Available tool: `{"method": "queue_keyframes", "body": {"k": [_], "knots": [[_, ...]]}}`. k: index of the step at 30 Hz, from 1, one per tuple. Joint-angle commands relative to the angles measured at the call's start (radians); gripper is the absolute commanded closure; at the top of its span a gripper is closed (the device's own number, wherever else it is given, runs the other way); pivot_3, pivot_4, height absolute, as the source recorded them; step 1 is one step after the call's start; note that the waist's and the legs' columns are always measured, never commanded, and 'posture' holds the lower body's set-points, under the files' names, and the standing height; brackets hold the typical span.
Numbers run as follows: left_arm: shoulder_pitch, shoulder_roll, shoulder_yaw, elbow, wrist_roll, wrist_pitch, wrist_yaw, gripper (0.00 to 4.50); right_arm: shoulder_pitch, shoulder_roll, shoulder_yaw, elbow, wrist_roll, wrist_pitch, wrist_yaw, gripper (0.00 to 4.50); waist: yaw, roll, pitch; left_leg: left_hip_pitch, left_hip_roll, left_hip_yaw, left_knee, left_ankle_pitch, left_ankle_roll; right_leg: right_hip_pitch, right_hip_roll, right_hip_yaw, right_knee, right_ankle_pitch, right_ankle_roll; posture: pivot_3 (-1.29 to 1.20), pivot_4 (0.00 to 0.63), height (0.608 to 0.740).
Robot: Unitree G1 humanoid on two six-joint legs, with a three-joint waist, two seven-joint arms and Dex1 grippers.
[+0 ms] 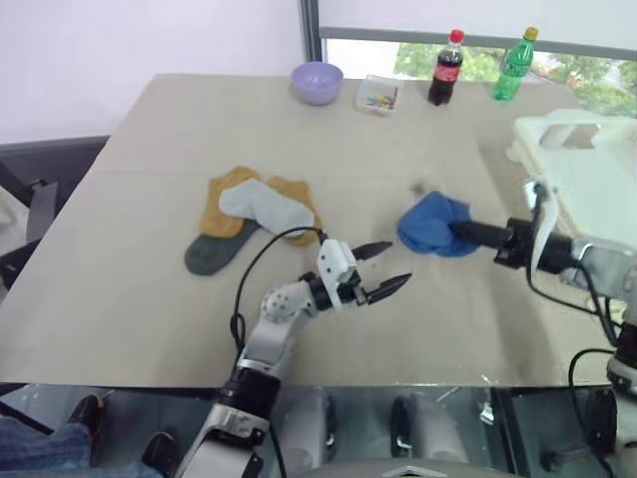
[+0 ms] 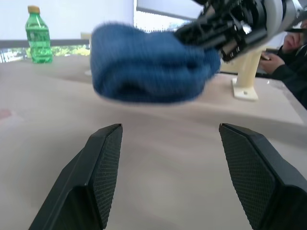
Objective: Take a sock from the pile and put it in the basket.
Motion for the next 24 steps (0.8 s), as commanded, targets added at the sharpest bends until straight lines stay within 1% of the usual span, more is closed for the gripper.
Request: {"method": "queue_keyframes", "body": {"k": [1,4,7,11,14,18,20,21,22,24], "knots": [[-0.047,-0.05,-0.01,0.006,-0.017,-0.021,0.018,1.05,-0.074,-0.064,-0.118,0.039,0.068,0.061,-0.046,4.45,0.0,0.0,0.0,0.0,0.0,0.0,0.0,0.0,0.0,0.0,0.0,0.0,0.0,0.0,0.0,0.0,0.15,0.733],[-0.081,-0.087,-0.016,0.012,-0.016,-0.013,0.031,1.05,-0.141,-0.121,-0.194,0.098,0.085,0.083,-0.092,4.45,-0.001,0.0,0.0,-0.002,-0.001,0.0,0.0,-0.001,0.001,-0.001,0.0,0.0,-0.001,0.0,0.0,0.0,0.15,0.733],[-0.111,-0.118,-0.023,0.01,-0.004,-0.019,0.052,1.05,-0.174,-0.183,-0.24,0.171,0.059,0.074,-0.122,4.45,0.0,0.0,0.0,-0.003,-0.001,0.0,0.0,-0.001,0.002,-0.003,0.0,0.0,0.0,0.0,0.0,0.0,0.15,0.733],[-0.144,-0.146,-0.04,-0.024,-0.012,-0.013,0.056,1.05,-0.215,-0.249,-0.282,0.324,-0.048,-0.052,-0.191,4.45,-0.001,0.0,0.0,-0.005,-0.001,0.001,0.0,-0.001,0.002,-0.003,0.0,0.0,-0.001,0.0,0.001,0.0,0.15,0.733],[-0.176,-0.157,-0.04,-0.025,-0.015,-0.013,0.064,1.05,-0.251,-0.271,-0.32,0.464,-0.117,-0.132,-0.258,4.45,-0.001,0.0,0.0,-0.005,-0.002,0.001,0.001,-0.001,0.002,-0.003,0.0,0.001,-0.001,0.001,0.002,0.0,0.15,0.733],[-0.205,-0.165,-0.042,-0.031,-0.019,-0.008,0.067,1.05,-0.277,-0.276,-0.392,0.647,-0.169,-0.226,-0.336,4.45,-0.001,0.0,0.0,-0.005,-0.002,0.001,0.001,-0.001,0.003,-0.003,0.0,0.001,-0.001,0.001,0.003,0.0,0.15,0.733],[-0.209,-0.16,-0.049,-0.031,-0.007,-0.015,0.063,1.05,-0.287,-0.276,-0.418,0.7,-0.184,-0.248,-0.38,4.45,-0.002,0.001,-0.001,-0.005,-0.002,0.002,0.001,-0.001,0.003,-0.003,0.0,0.001,-0.001,0.001,0.003,0.0,0.15,0.733],[-0.21,-0.156,-0.054,-0.031,0.001,-0.019,0.061,1.05,-0.291,-0.279,-0.424,0.721,-0.191,-0.258,-0.395,3.77,-0.002,0.002,-0.001,-0.005,-0.002,0.002,0.001,-0.001,0.003,-0.003,0.0,0.001,-0.001,0.001,0.003,0.0,0.15,0.733],[-0.213,-0.15,-0.061,-0.03,0.015,-0.026,0.06,1.05,-0.29,-0.284,-0.422,0.74,-0.2,-0.262,-0.402,3.56,-0.002,0.002,-0.001,-0.005,-0.002,0.002,0.001,-0.001,0.003,-0.004,0.0,0.001,-0.001,0.001,0.003,0.0,0.15,0.733],[-0.212,-0.156,-0.059,-0.045,0.009,-0.011,0.073,1.05,-0.277,-0.289,-0.421,0.776,-0.217,-0.274,-0.41,2.7,-0.003,0.003,-0.001,-0.005,-0.002,0.003,0.0,-0.001,0.002,-0.004,0.0,0.002,-0.001,0.001,0.003,0.0,0.15,0.733]]}}
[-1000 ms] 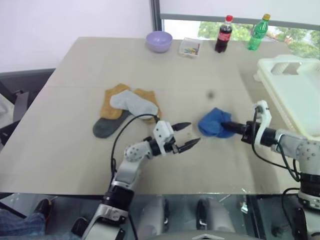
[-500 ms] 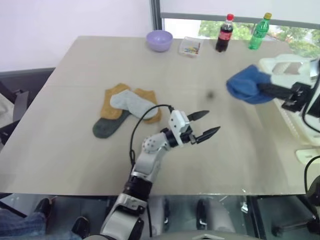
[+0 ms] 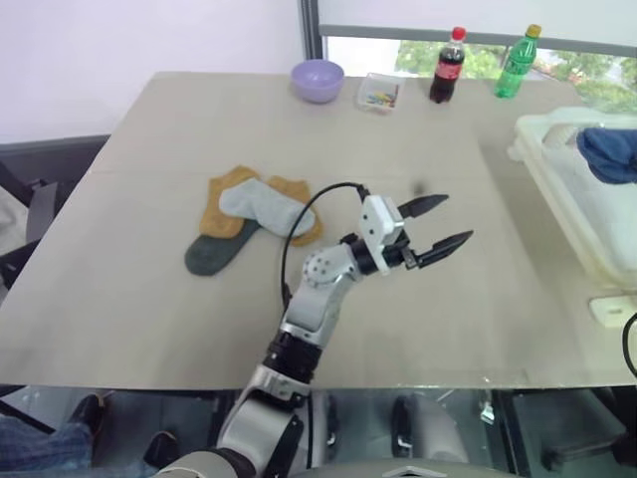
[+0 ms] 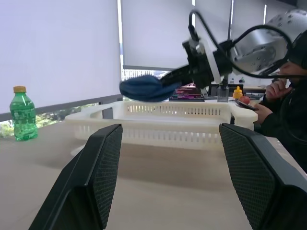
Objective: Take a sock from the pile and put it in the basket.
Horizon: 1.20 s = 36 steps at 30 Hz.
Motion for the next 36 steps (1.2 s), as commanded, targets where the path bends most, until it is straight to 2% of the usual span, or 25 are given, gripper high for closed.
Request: {"method": "queue_keyframes", "body": {"k": [1,5,6,9,13,15,19,22,28,32,36], "knots": [[-0.015,-0.01,-0.019,-0.063,-0.002,-0.003,0.013,1.05,-0.008,-0.036,-0.038,0.036,-0.015,-0.038,-0.021,2.21,0.0,0.0,0.0,0.0,0.0,0.0,0.0,0.0,0.0,0.0,0.0,0.0,0.0,0.0,0.0,0.0,0.15,0.733],[-0.008,-0.002,-0.032,-0.077,0.003,0.0,0.012,1.05,0.016,-0.031,-0.041,0.046,-0.041,-0.092,-0.028,0.57,0.0,0.001,0.0,0.0,0.0,0.0,0.0,0.0,0.0,0.0,0.0,0.001,0.0,0.0,0.0,0.0,0.15,0.733],[-0.007,0.002,-0.034,-0.081,0.004,0.001,0.012,1.05,0.039,-0.034,-0.017,0.028,-0.066,-0.122,-0.01,0.05,0.001,0.001,0.0,0.0,0.0,0.0,0.0,0.0,0.0,0.0,0.0,0.001,0.0,0.0,0.0,0.0,0.15,0.733],[-0.008,0.015,-0.044,-0.086,0.011,-0.001,0.01,1.05,0.103,-0.06,0.051,-0.02,-0.125,-0.184,0.052,0.05,0.002,0.002,-0.001,0.0,0.0,0.0,0.0,0.0,0.0,0.0,0.0,0.0,0.0,0.0,0.0,0.0,0.15,0.733],[-0.006,0.02,-0.048,-0.09,0.01,-0.001,0.013,1.05,0.132,-0.11,0.051,-0.032,-0.147,-0.21,0.088,0.05,0.0,0.005,-0.001,0.0,0.0,0.001,0.0,0.0,0.0,0.0,0.0,0.002,-0.001,0.001,0.002,0.0,0.15,0.733],[-0.005,0.024,-0.046,-0.093,0.009,0.0,0.014,1.05,0.084,-0.117,0.018,-0.042,-0.126,-0.244,0.082,0.05,-0.001,0.006,-0.001,0.0,0.0,0.001,0.0,0.0,0.0,0.0,0.0,0.002,-0.001,0.001,0.002,0.0,0.15,0.733],[0.0,0.041,-0.035,-0.116,0.006,0.015,0.026,1.05,-0.007,-0.071,-0.006,-0.165,-0.044,-0.356,0.188,0.05,-0.009,0.008,0.0,0.002,0.0,0.003,0.0,0.0,0.001,-0.001,0.002,0.005,0.0,0.001,0.002,0.0,0.15,0.733],[0.015,0.057,-0.016,-0.155,-0.009,0.047,0.044,1.05,0.006,-0.028,0.039,-0.289,0.019,-0.32,0.273,0.05,-0.003,0.008,-0.001,0.003,0.002,0.003,0.0,0.0,0.001,-0.001,0.004,0.005,0.001,0.001,0.002,0.0,0.15,0.733],[0.113,0.122,-0.015,-0.264,-0.017,0.111,0.061,1.05,0.162,0.12,0.168,-0.63,0.209,-0.221,0.445,0.05,-0.002,0.009,-0.001,0.003,0.003,0.003,0.001,0.0,0.0,0.0,0.003,0.006,0.0,0.001,0.002,0.0,0.15,0.733],[0.205,0.176,0.004,-0.36,-0.007,0.142,0.096,1.05,0.438,0.135,0.385,-0.851,0.155,-0.283,0.696,0.05,0.01,0.009,-0.001,0.0,0.002,0.0,0.001,0.0,0.0,0.0,0.001,0.001,-0.001,0.001,0.001,0.0,0.15,0.733],[0.288,0.212,0.024,-0.433,-0.02,0.184,0.131,1.05,0.556,0.137,0.496,-0.901,0.077,-0.366,0.773,0.05,0.008,0.009,0.0,0.0,0.0,0.0,0.002,-0.001,0.001,0.001,-0.001,0.002,-0.001,0.001,0.002,0.0,0.15,0.733]]}}
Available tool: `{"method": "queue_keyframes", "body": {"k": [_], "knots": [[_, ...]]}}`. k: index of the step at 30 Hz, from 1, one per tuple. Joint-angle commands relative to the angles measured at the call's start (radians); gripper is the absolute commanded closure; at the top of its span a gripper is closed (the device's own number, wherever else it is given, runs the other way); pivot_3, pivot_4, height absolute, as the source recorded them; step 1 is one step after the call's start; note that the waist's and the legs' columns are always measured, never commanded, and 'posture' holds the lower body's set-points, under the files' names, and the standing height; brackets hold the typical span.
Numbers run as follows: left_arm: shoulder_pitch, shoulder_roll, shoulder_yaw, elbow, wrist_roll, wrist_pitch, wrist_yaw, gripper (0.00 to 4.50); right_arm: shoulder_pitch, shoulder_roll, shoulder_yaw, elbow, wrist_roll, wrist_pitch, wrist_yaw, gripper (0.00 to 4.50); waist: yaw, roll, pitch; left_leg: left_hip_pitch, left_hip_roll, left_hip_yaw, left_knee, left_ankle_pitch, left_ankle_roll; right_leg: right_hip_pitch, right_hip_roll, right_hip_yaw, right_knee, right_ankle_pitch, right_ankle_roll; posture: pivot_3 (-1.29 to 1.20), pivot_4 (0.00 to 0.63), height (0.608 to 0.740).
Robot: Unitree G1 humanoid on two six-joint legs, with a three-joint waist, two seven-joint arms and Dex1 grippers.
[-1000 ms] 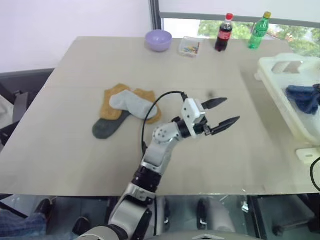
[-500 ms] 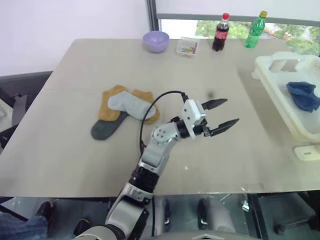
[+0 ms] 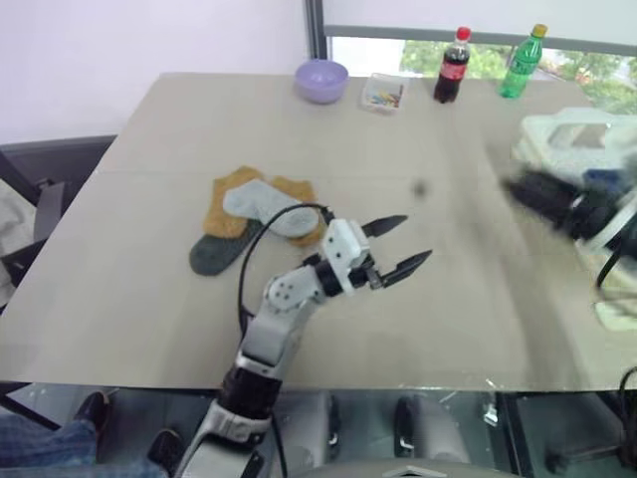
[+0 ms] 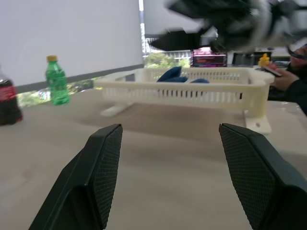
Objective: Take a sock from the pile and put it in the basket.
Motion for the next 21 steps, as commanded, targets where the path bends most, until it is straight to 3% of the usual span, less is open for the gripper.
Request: {"method": "queue_keyframes", "body": {"k": [1,8,14,21], "knots": [[0.073,0.029,0.015,-0.106,-0.014,0.047,0.038,1.05,0.047,-0.003,0.042,-0.048,-0.078,-0.121,0.072,0.05,-0.005,0.0,0.0,0.0,0.0,0.0,0.001,0.0,0.0,0.0,0.0,0.001,0.0,0.0,0.001,0.0,0.15,0.733],[0.394,0.16,0.103,-0.262,-0.036,0.151,0.1,1.05,0.231,-0.073,0.153,0.077,-0.319,-0.393,0.269,0.05,-0.01,-0.001,0.0,0.007,0.002,0.001,0.0,0.0,0.0,0.003,0.001,0.001,0.001,-0.002,0.002,0.0,0.15,0.733],[0.599,0.249,0.236,-0.333,-0.057,0.159,0.119,1.05,0.267,-0.085,0.103,0.181,-0.337,-0.547,0.416,0.05,-0.01,-0.002,0.001,0.01,0.003,0.003,-0.001,0.0,0.0,0.004,0.001,0.003,0.001,-0.004,-0.001,0.0,0.15,0.733],[0.708,0.299,0.355,-0.359,-0.093,0.13,0.101,1.05,0.259,-0.109,0.088,0.236,-0.354,-0.61,0.476,0.05,-0.01,-0.001,0.001,0.01,0.003,0.003,-0.001,-0.001,0.0,0.004,-0.001,0.004,0.0,-0.004,-0.002,0.0,0.15,0.733]]}}
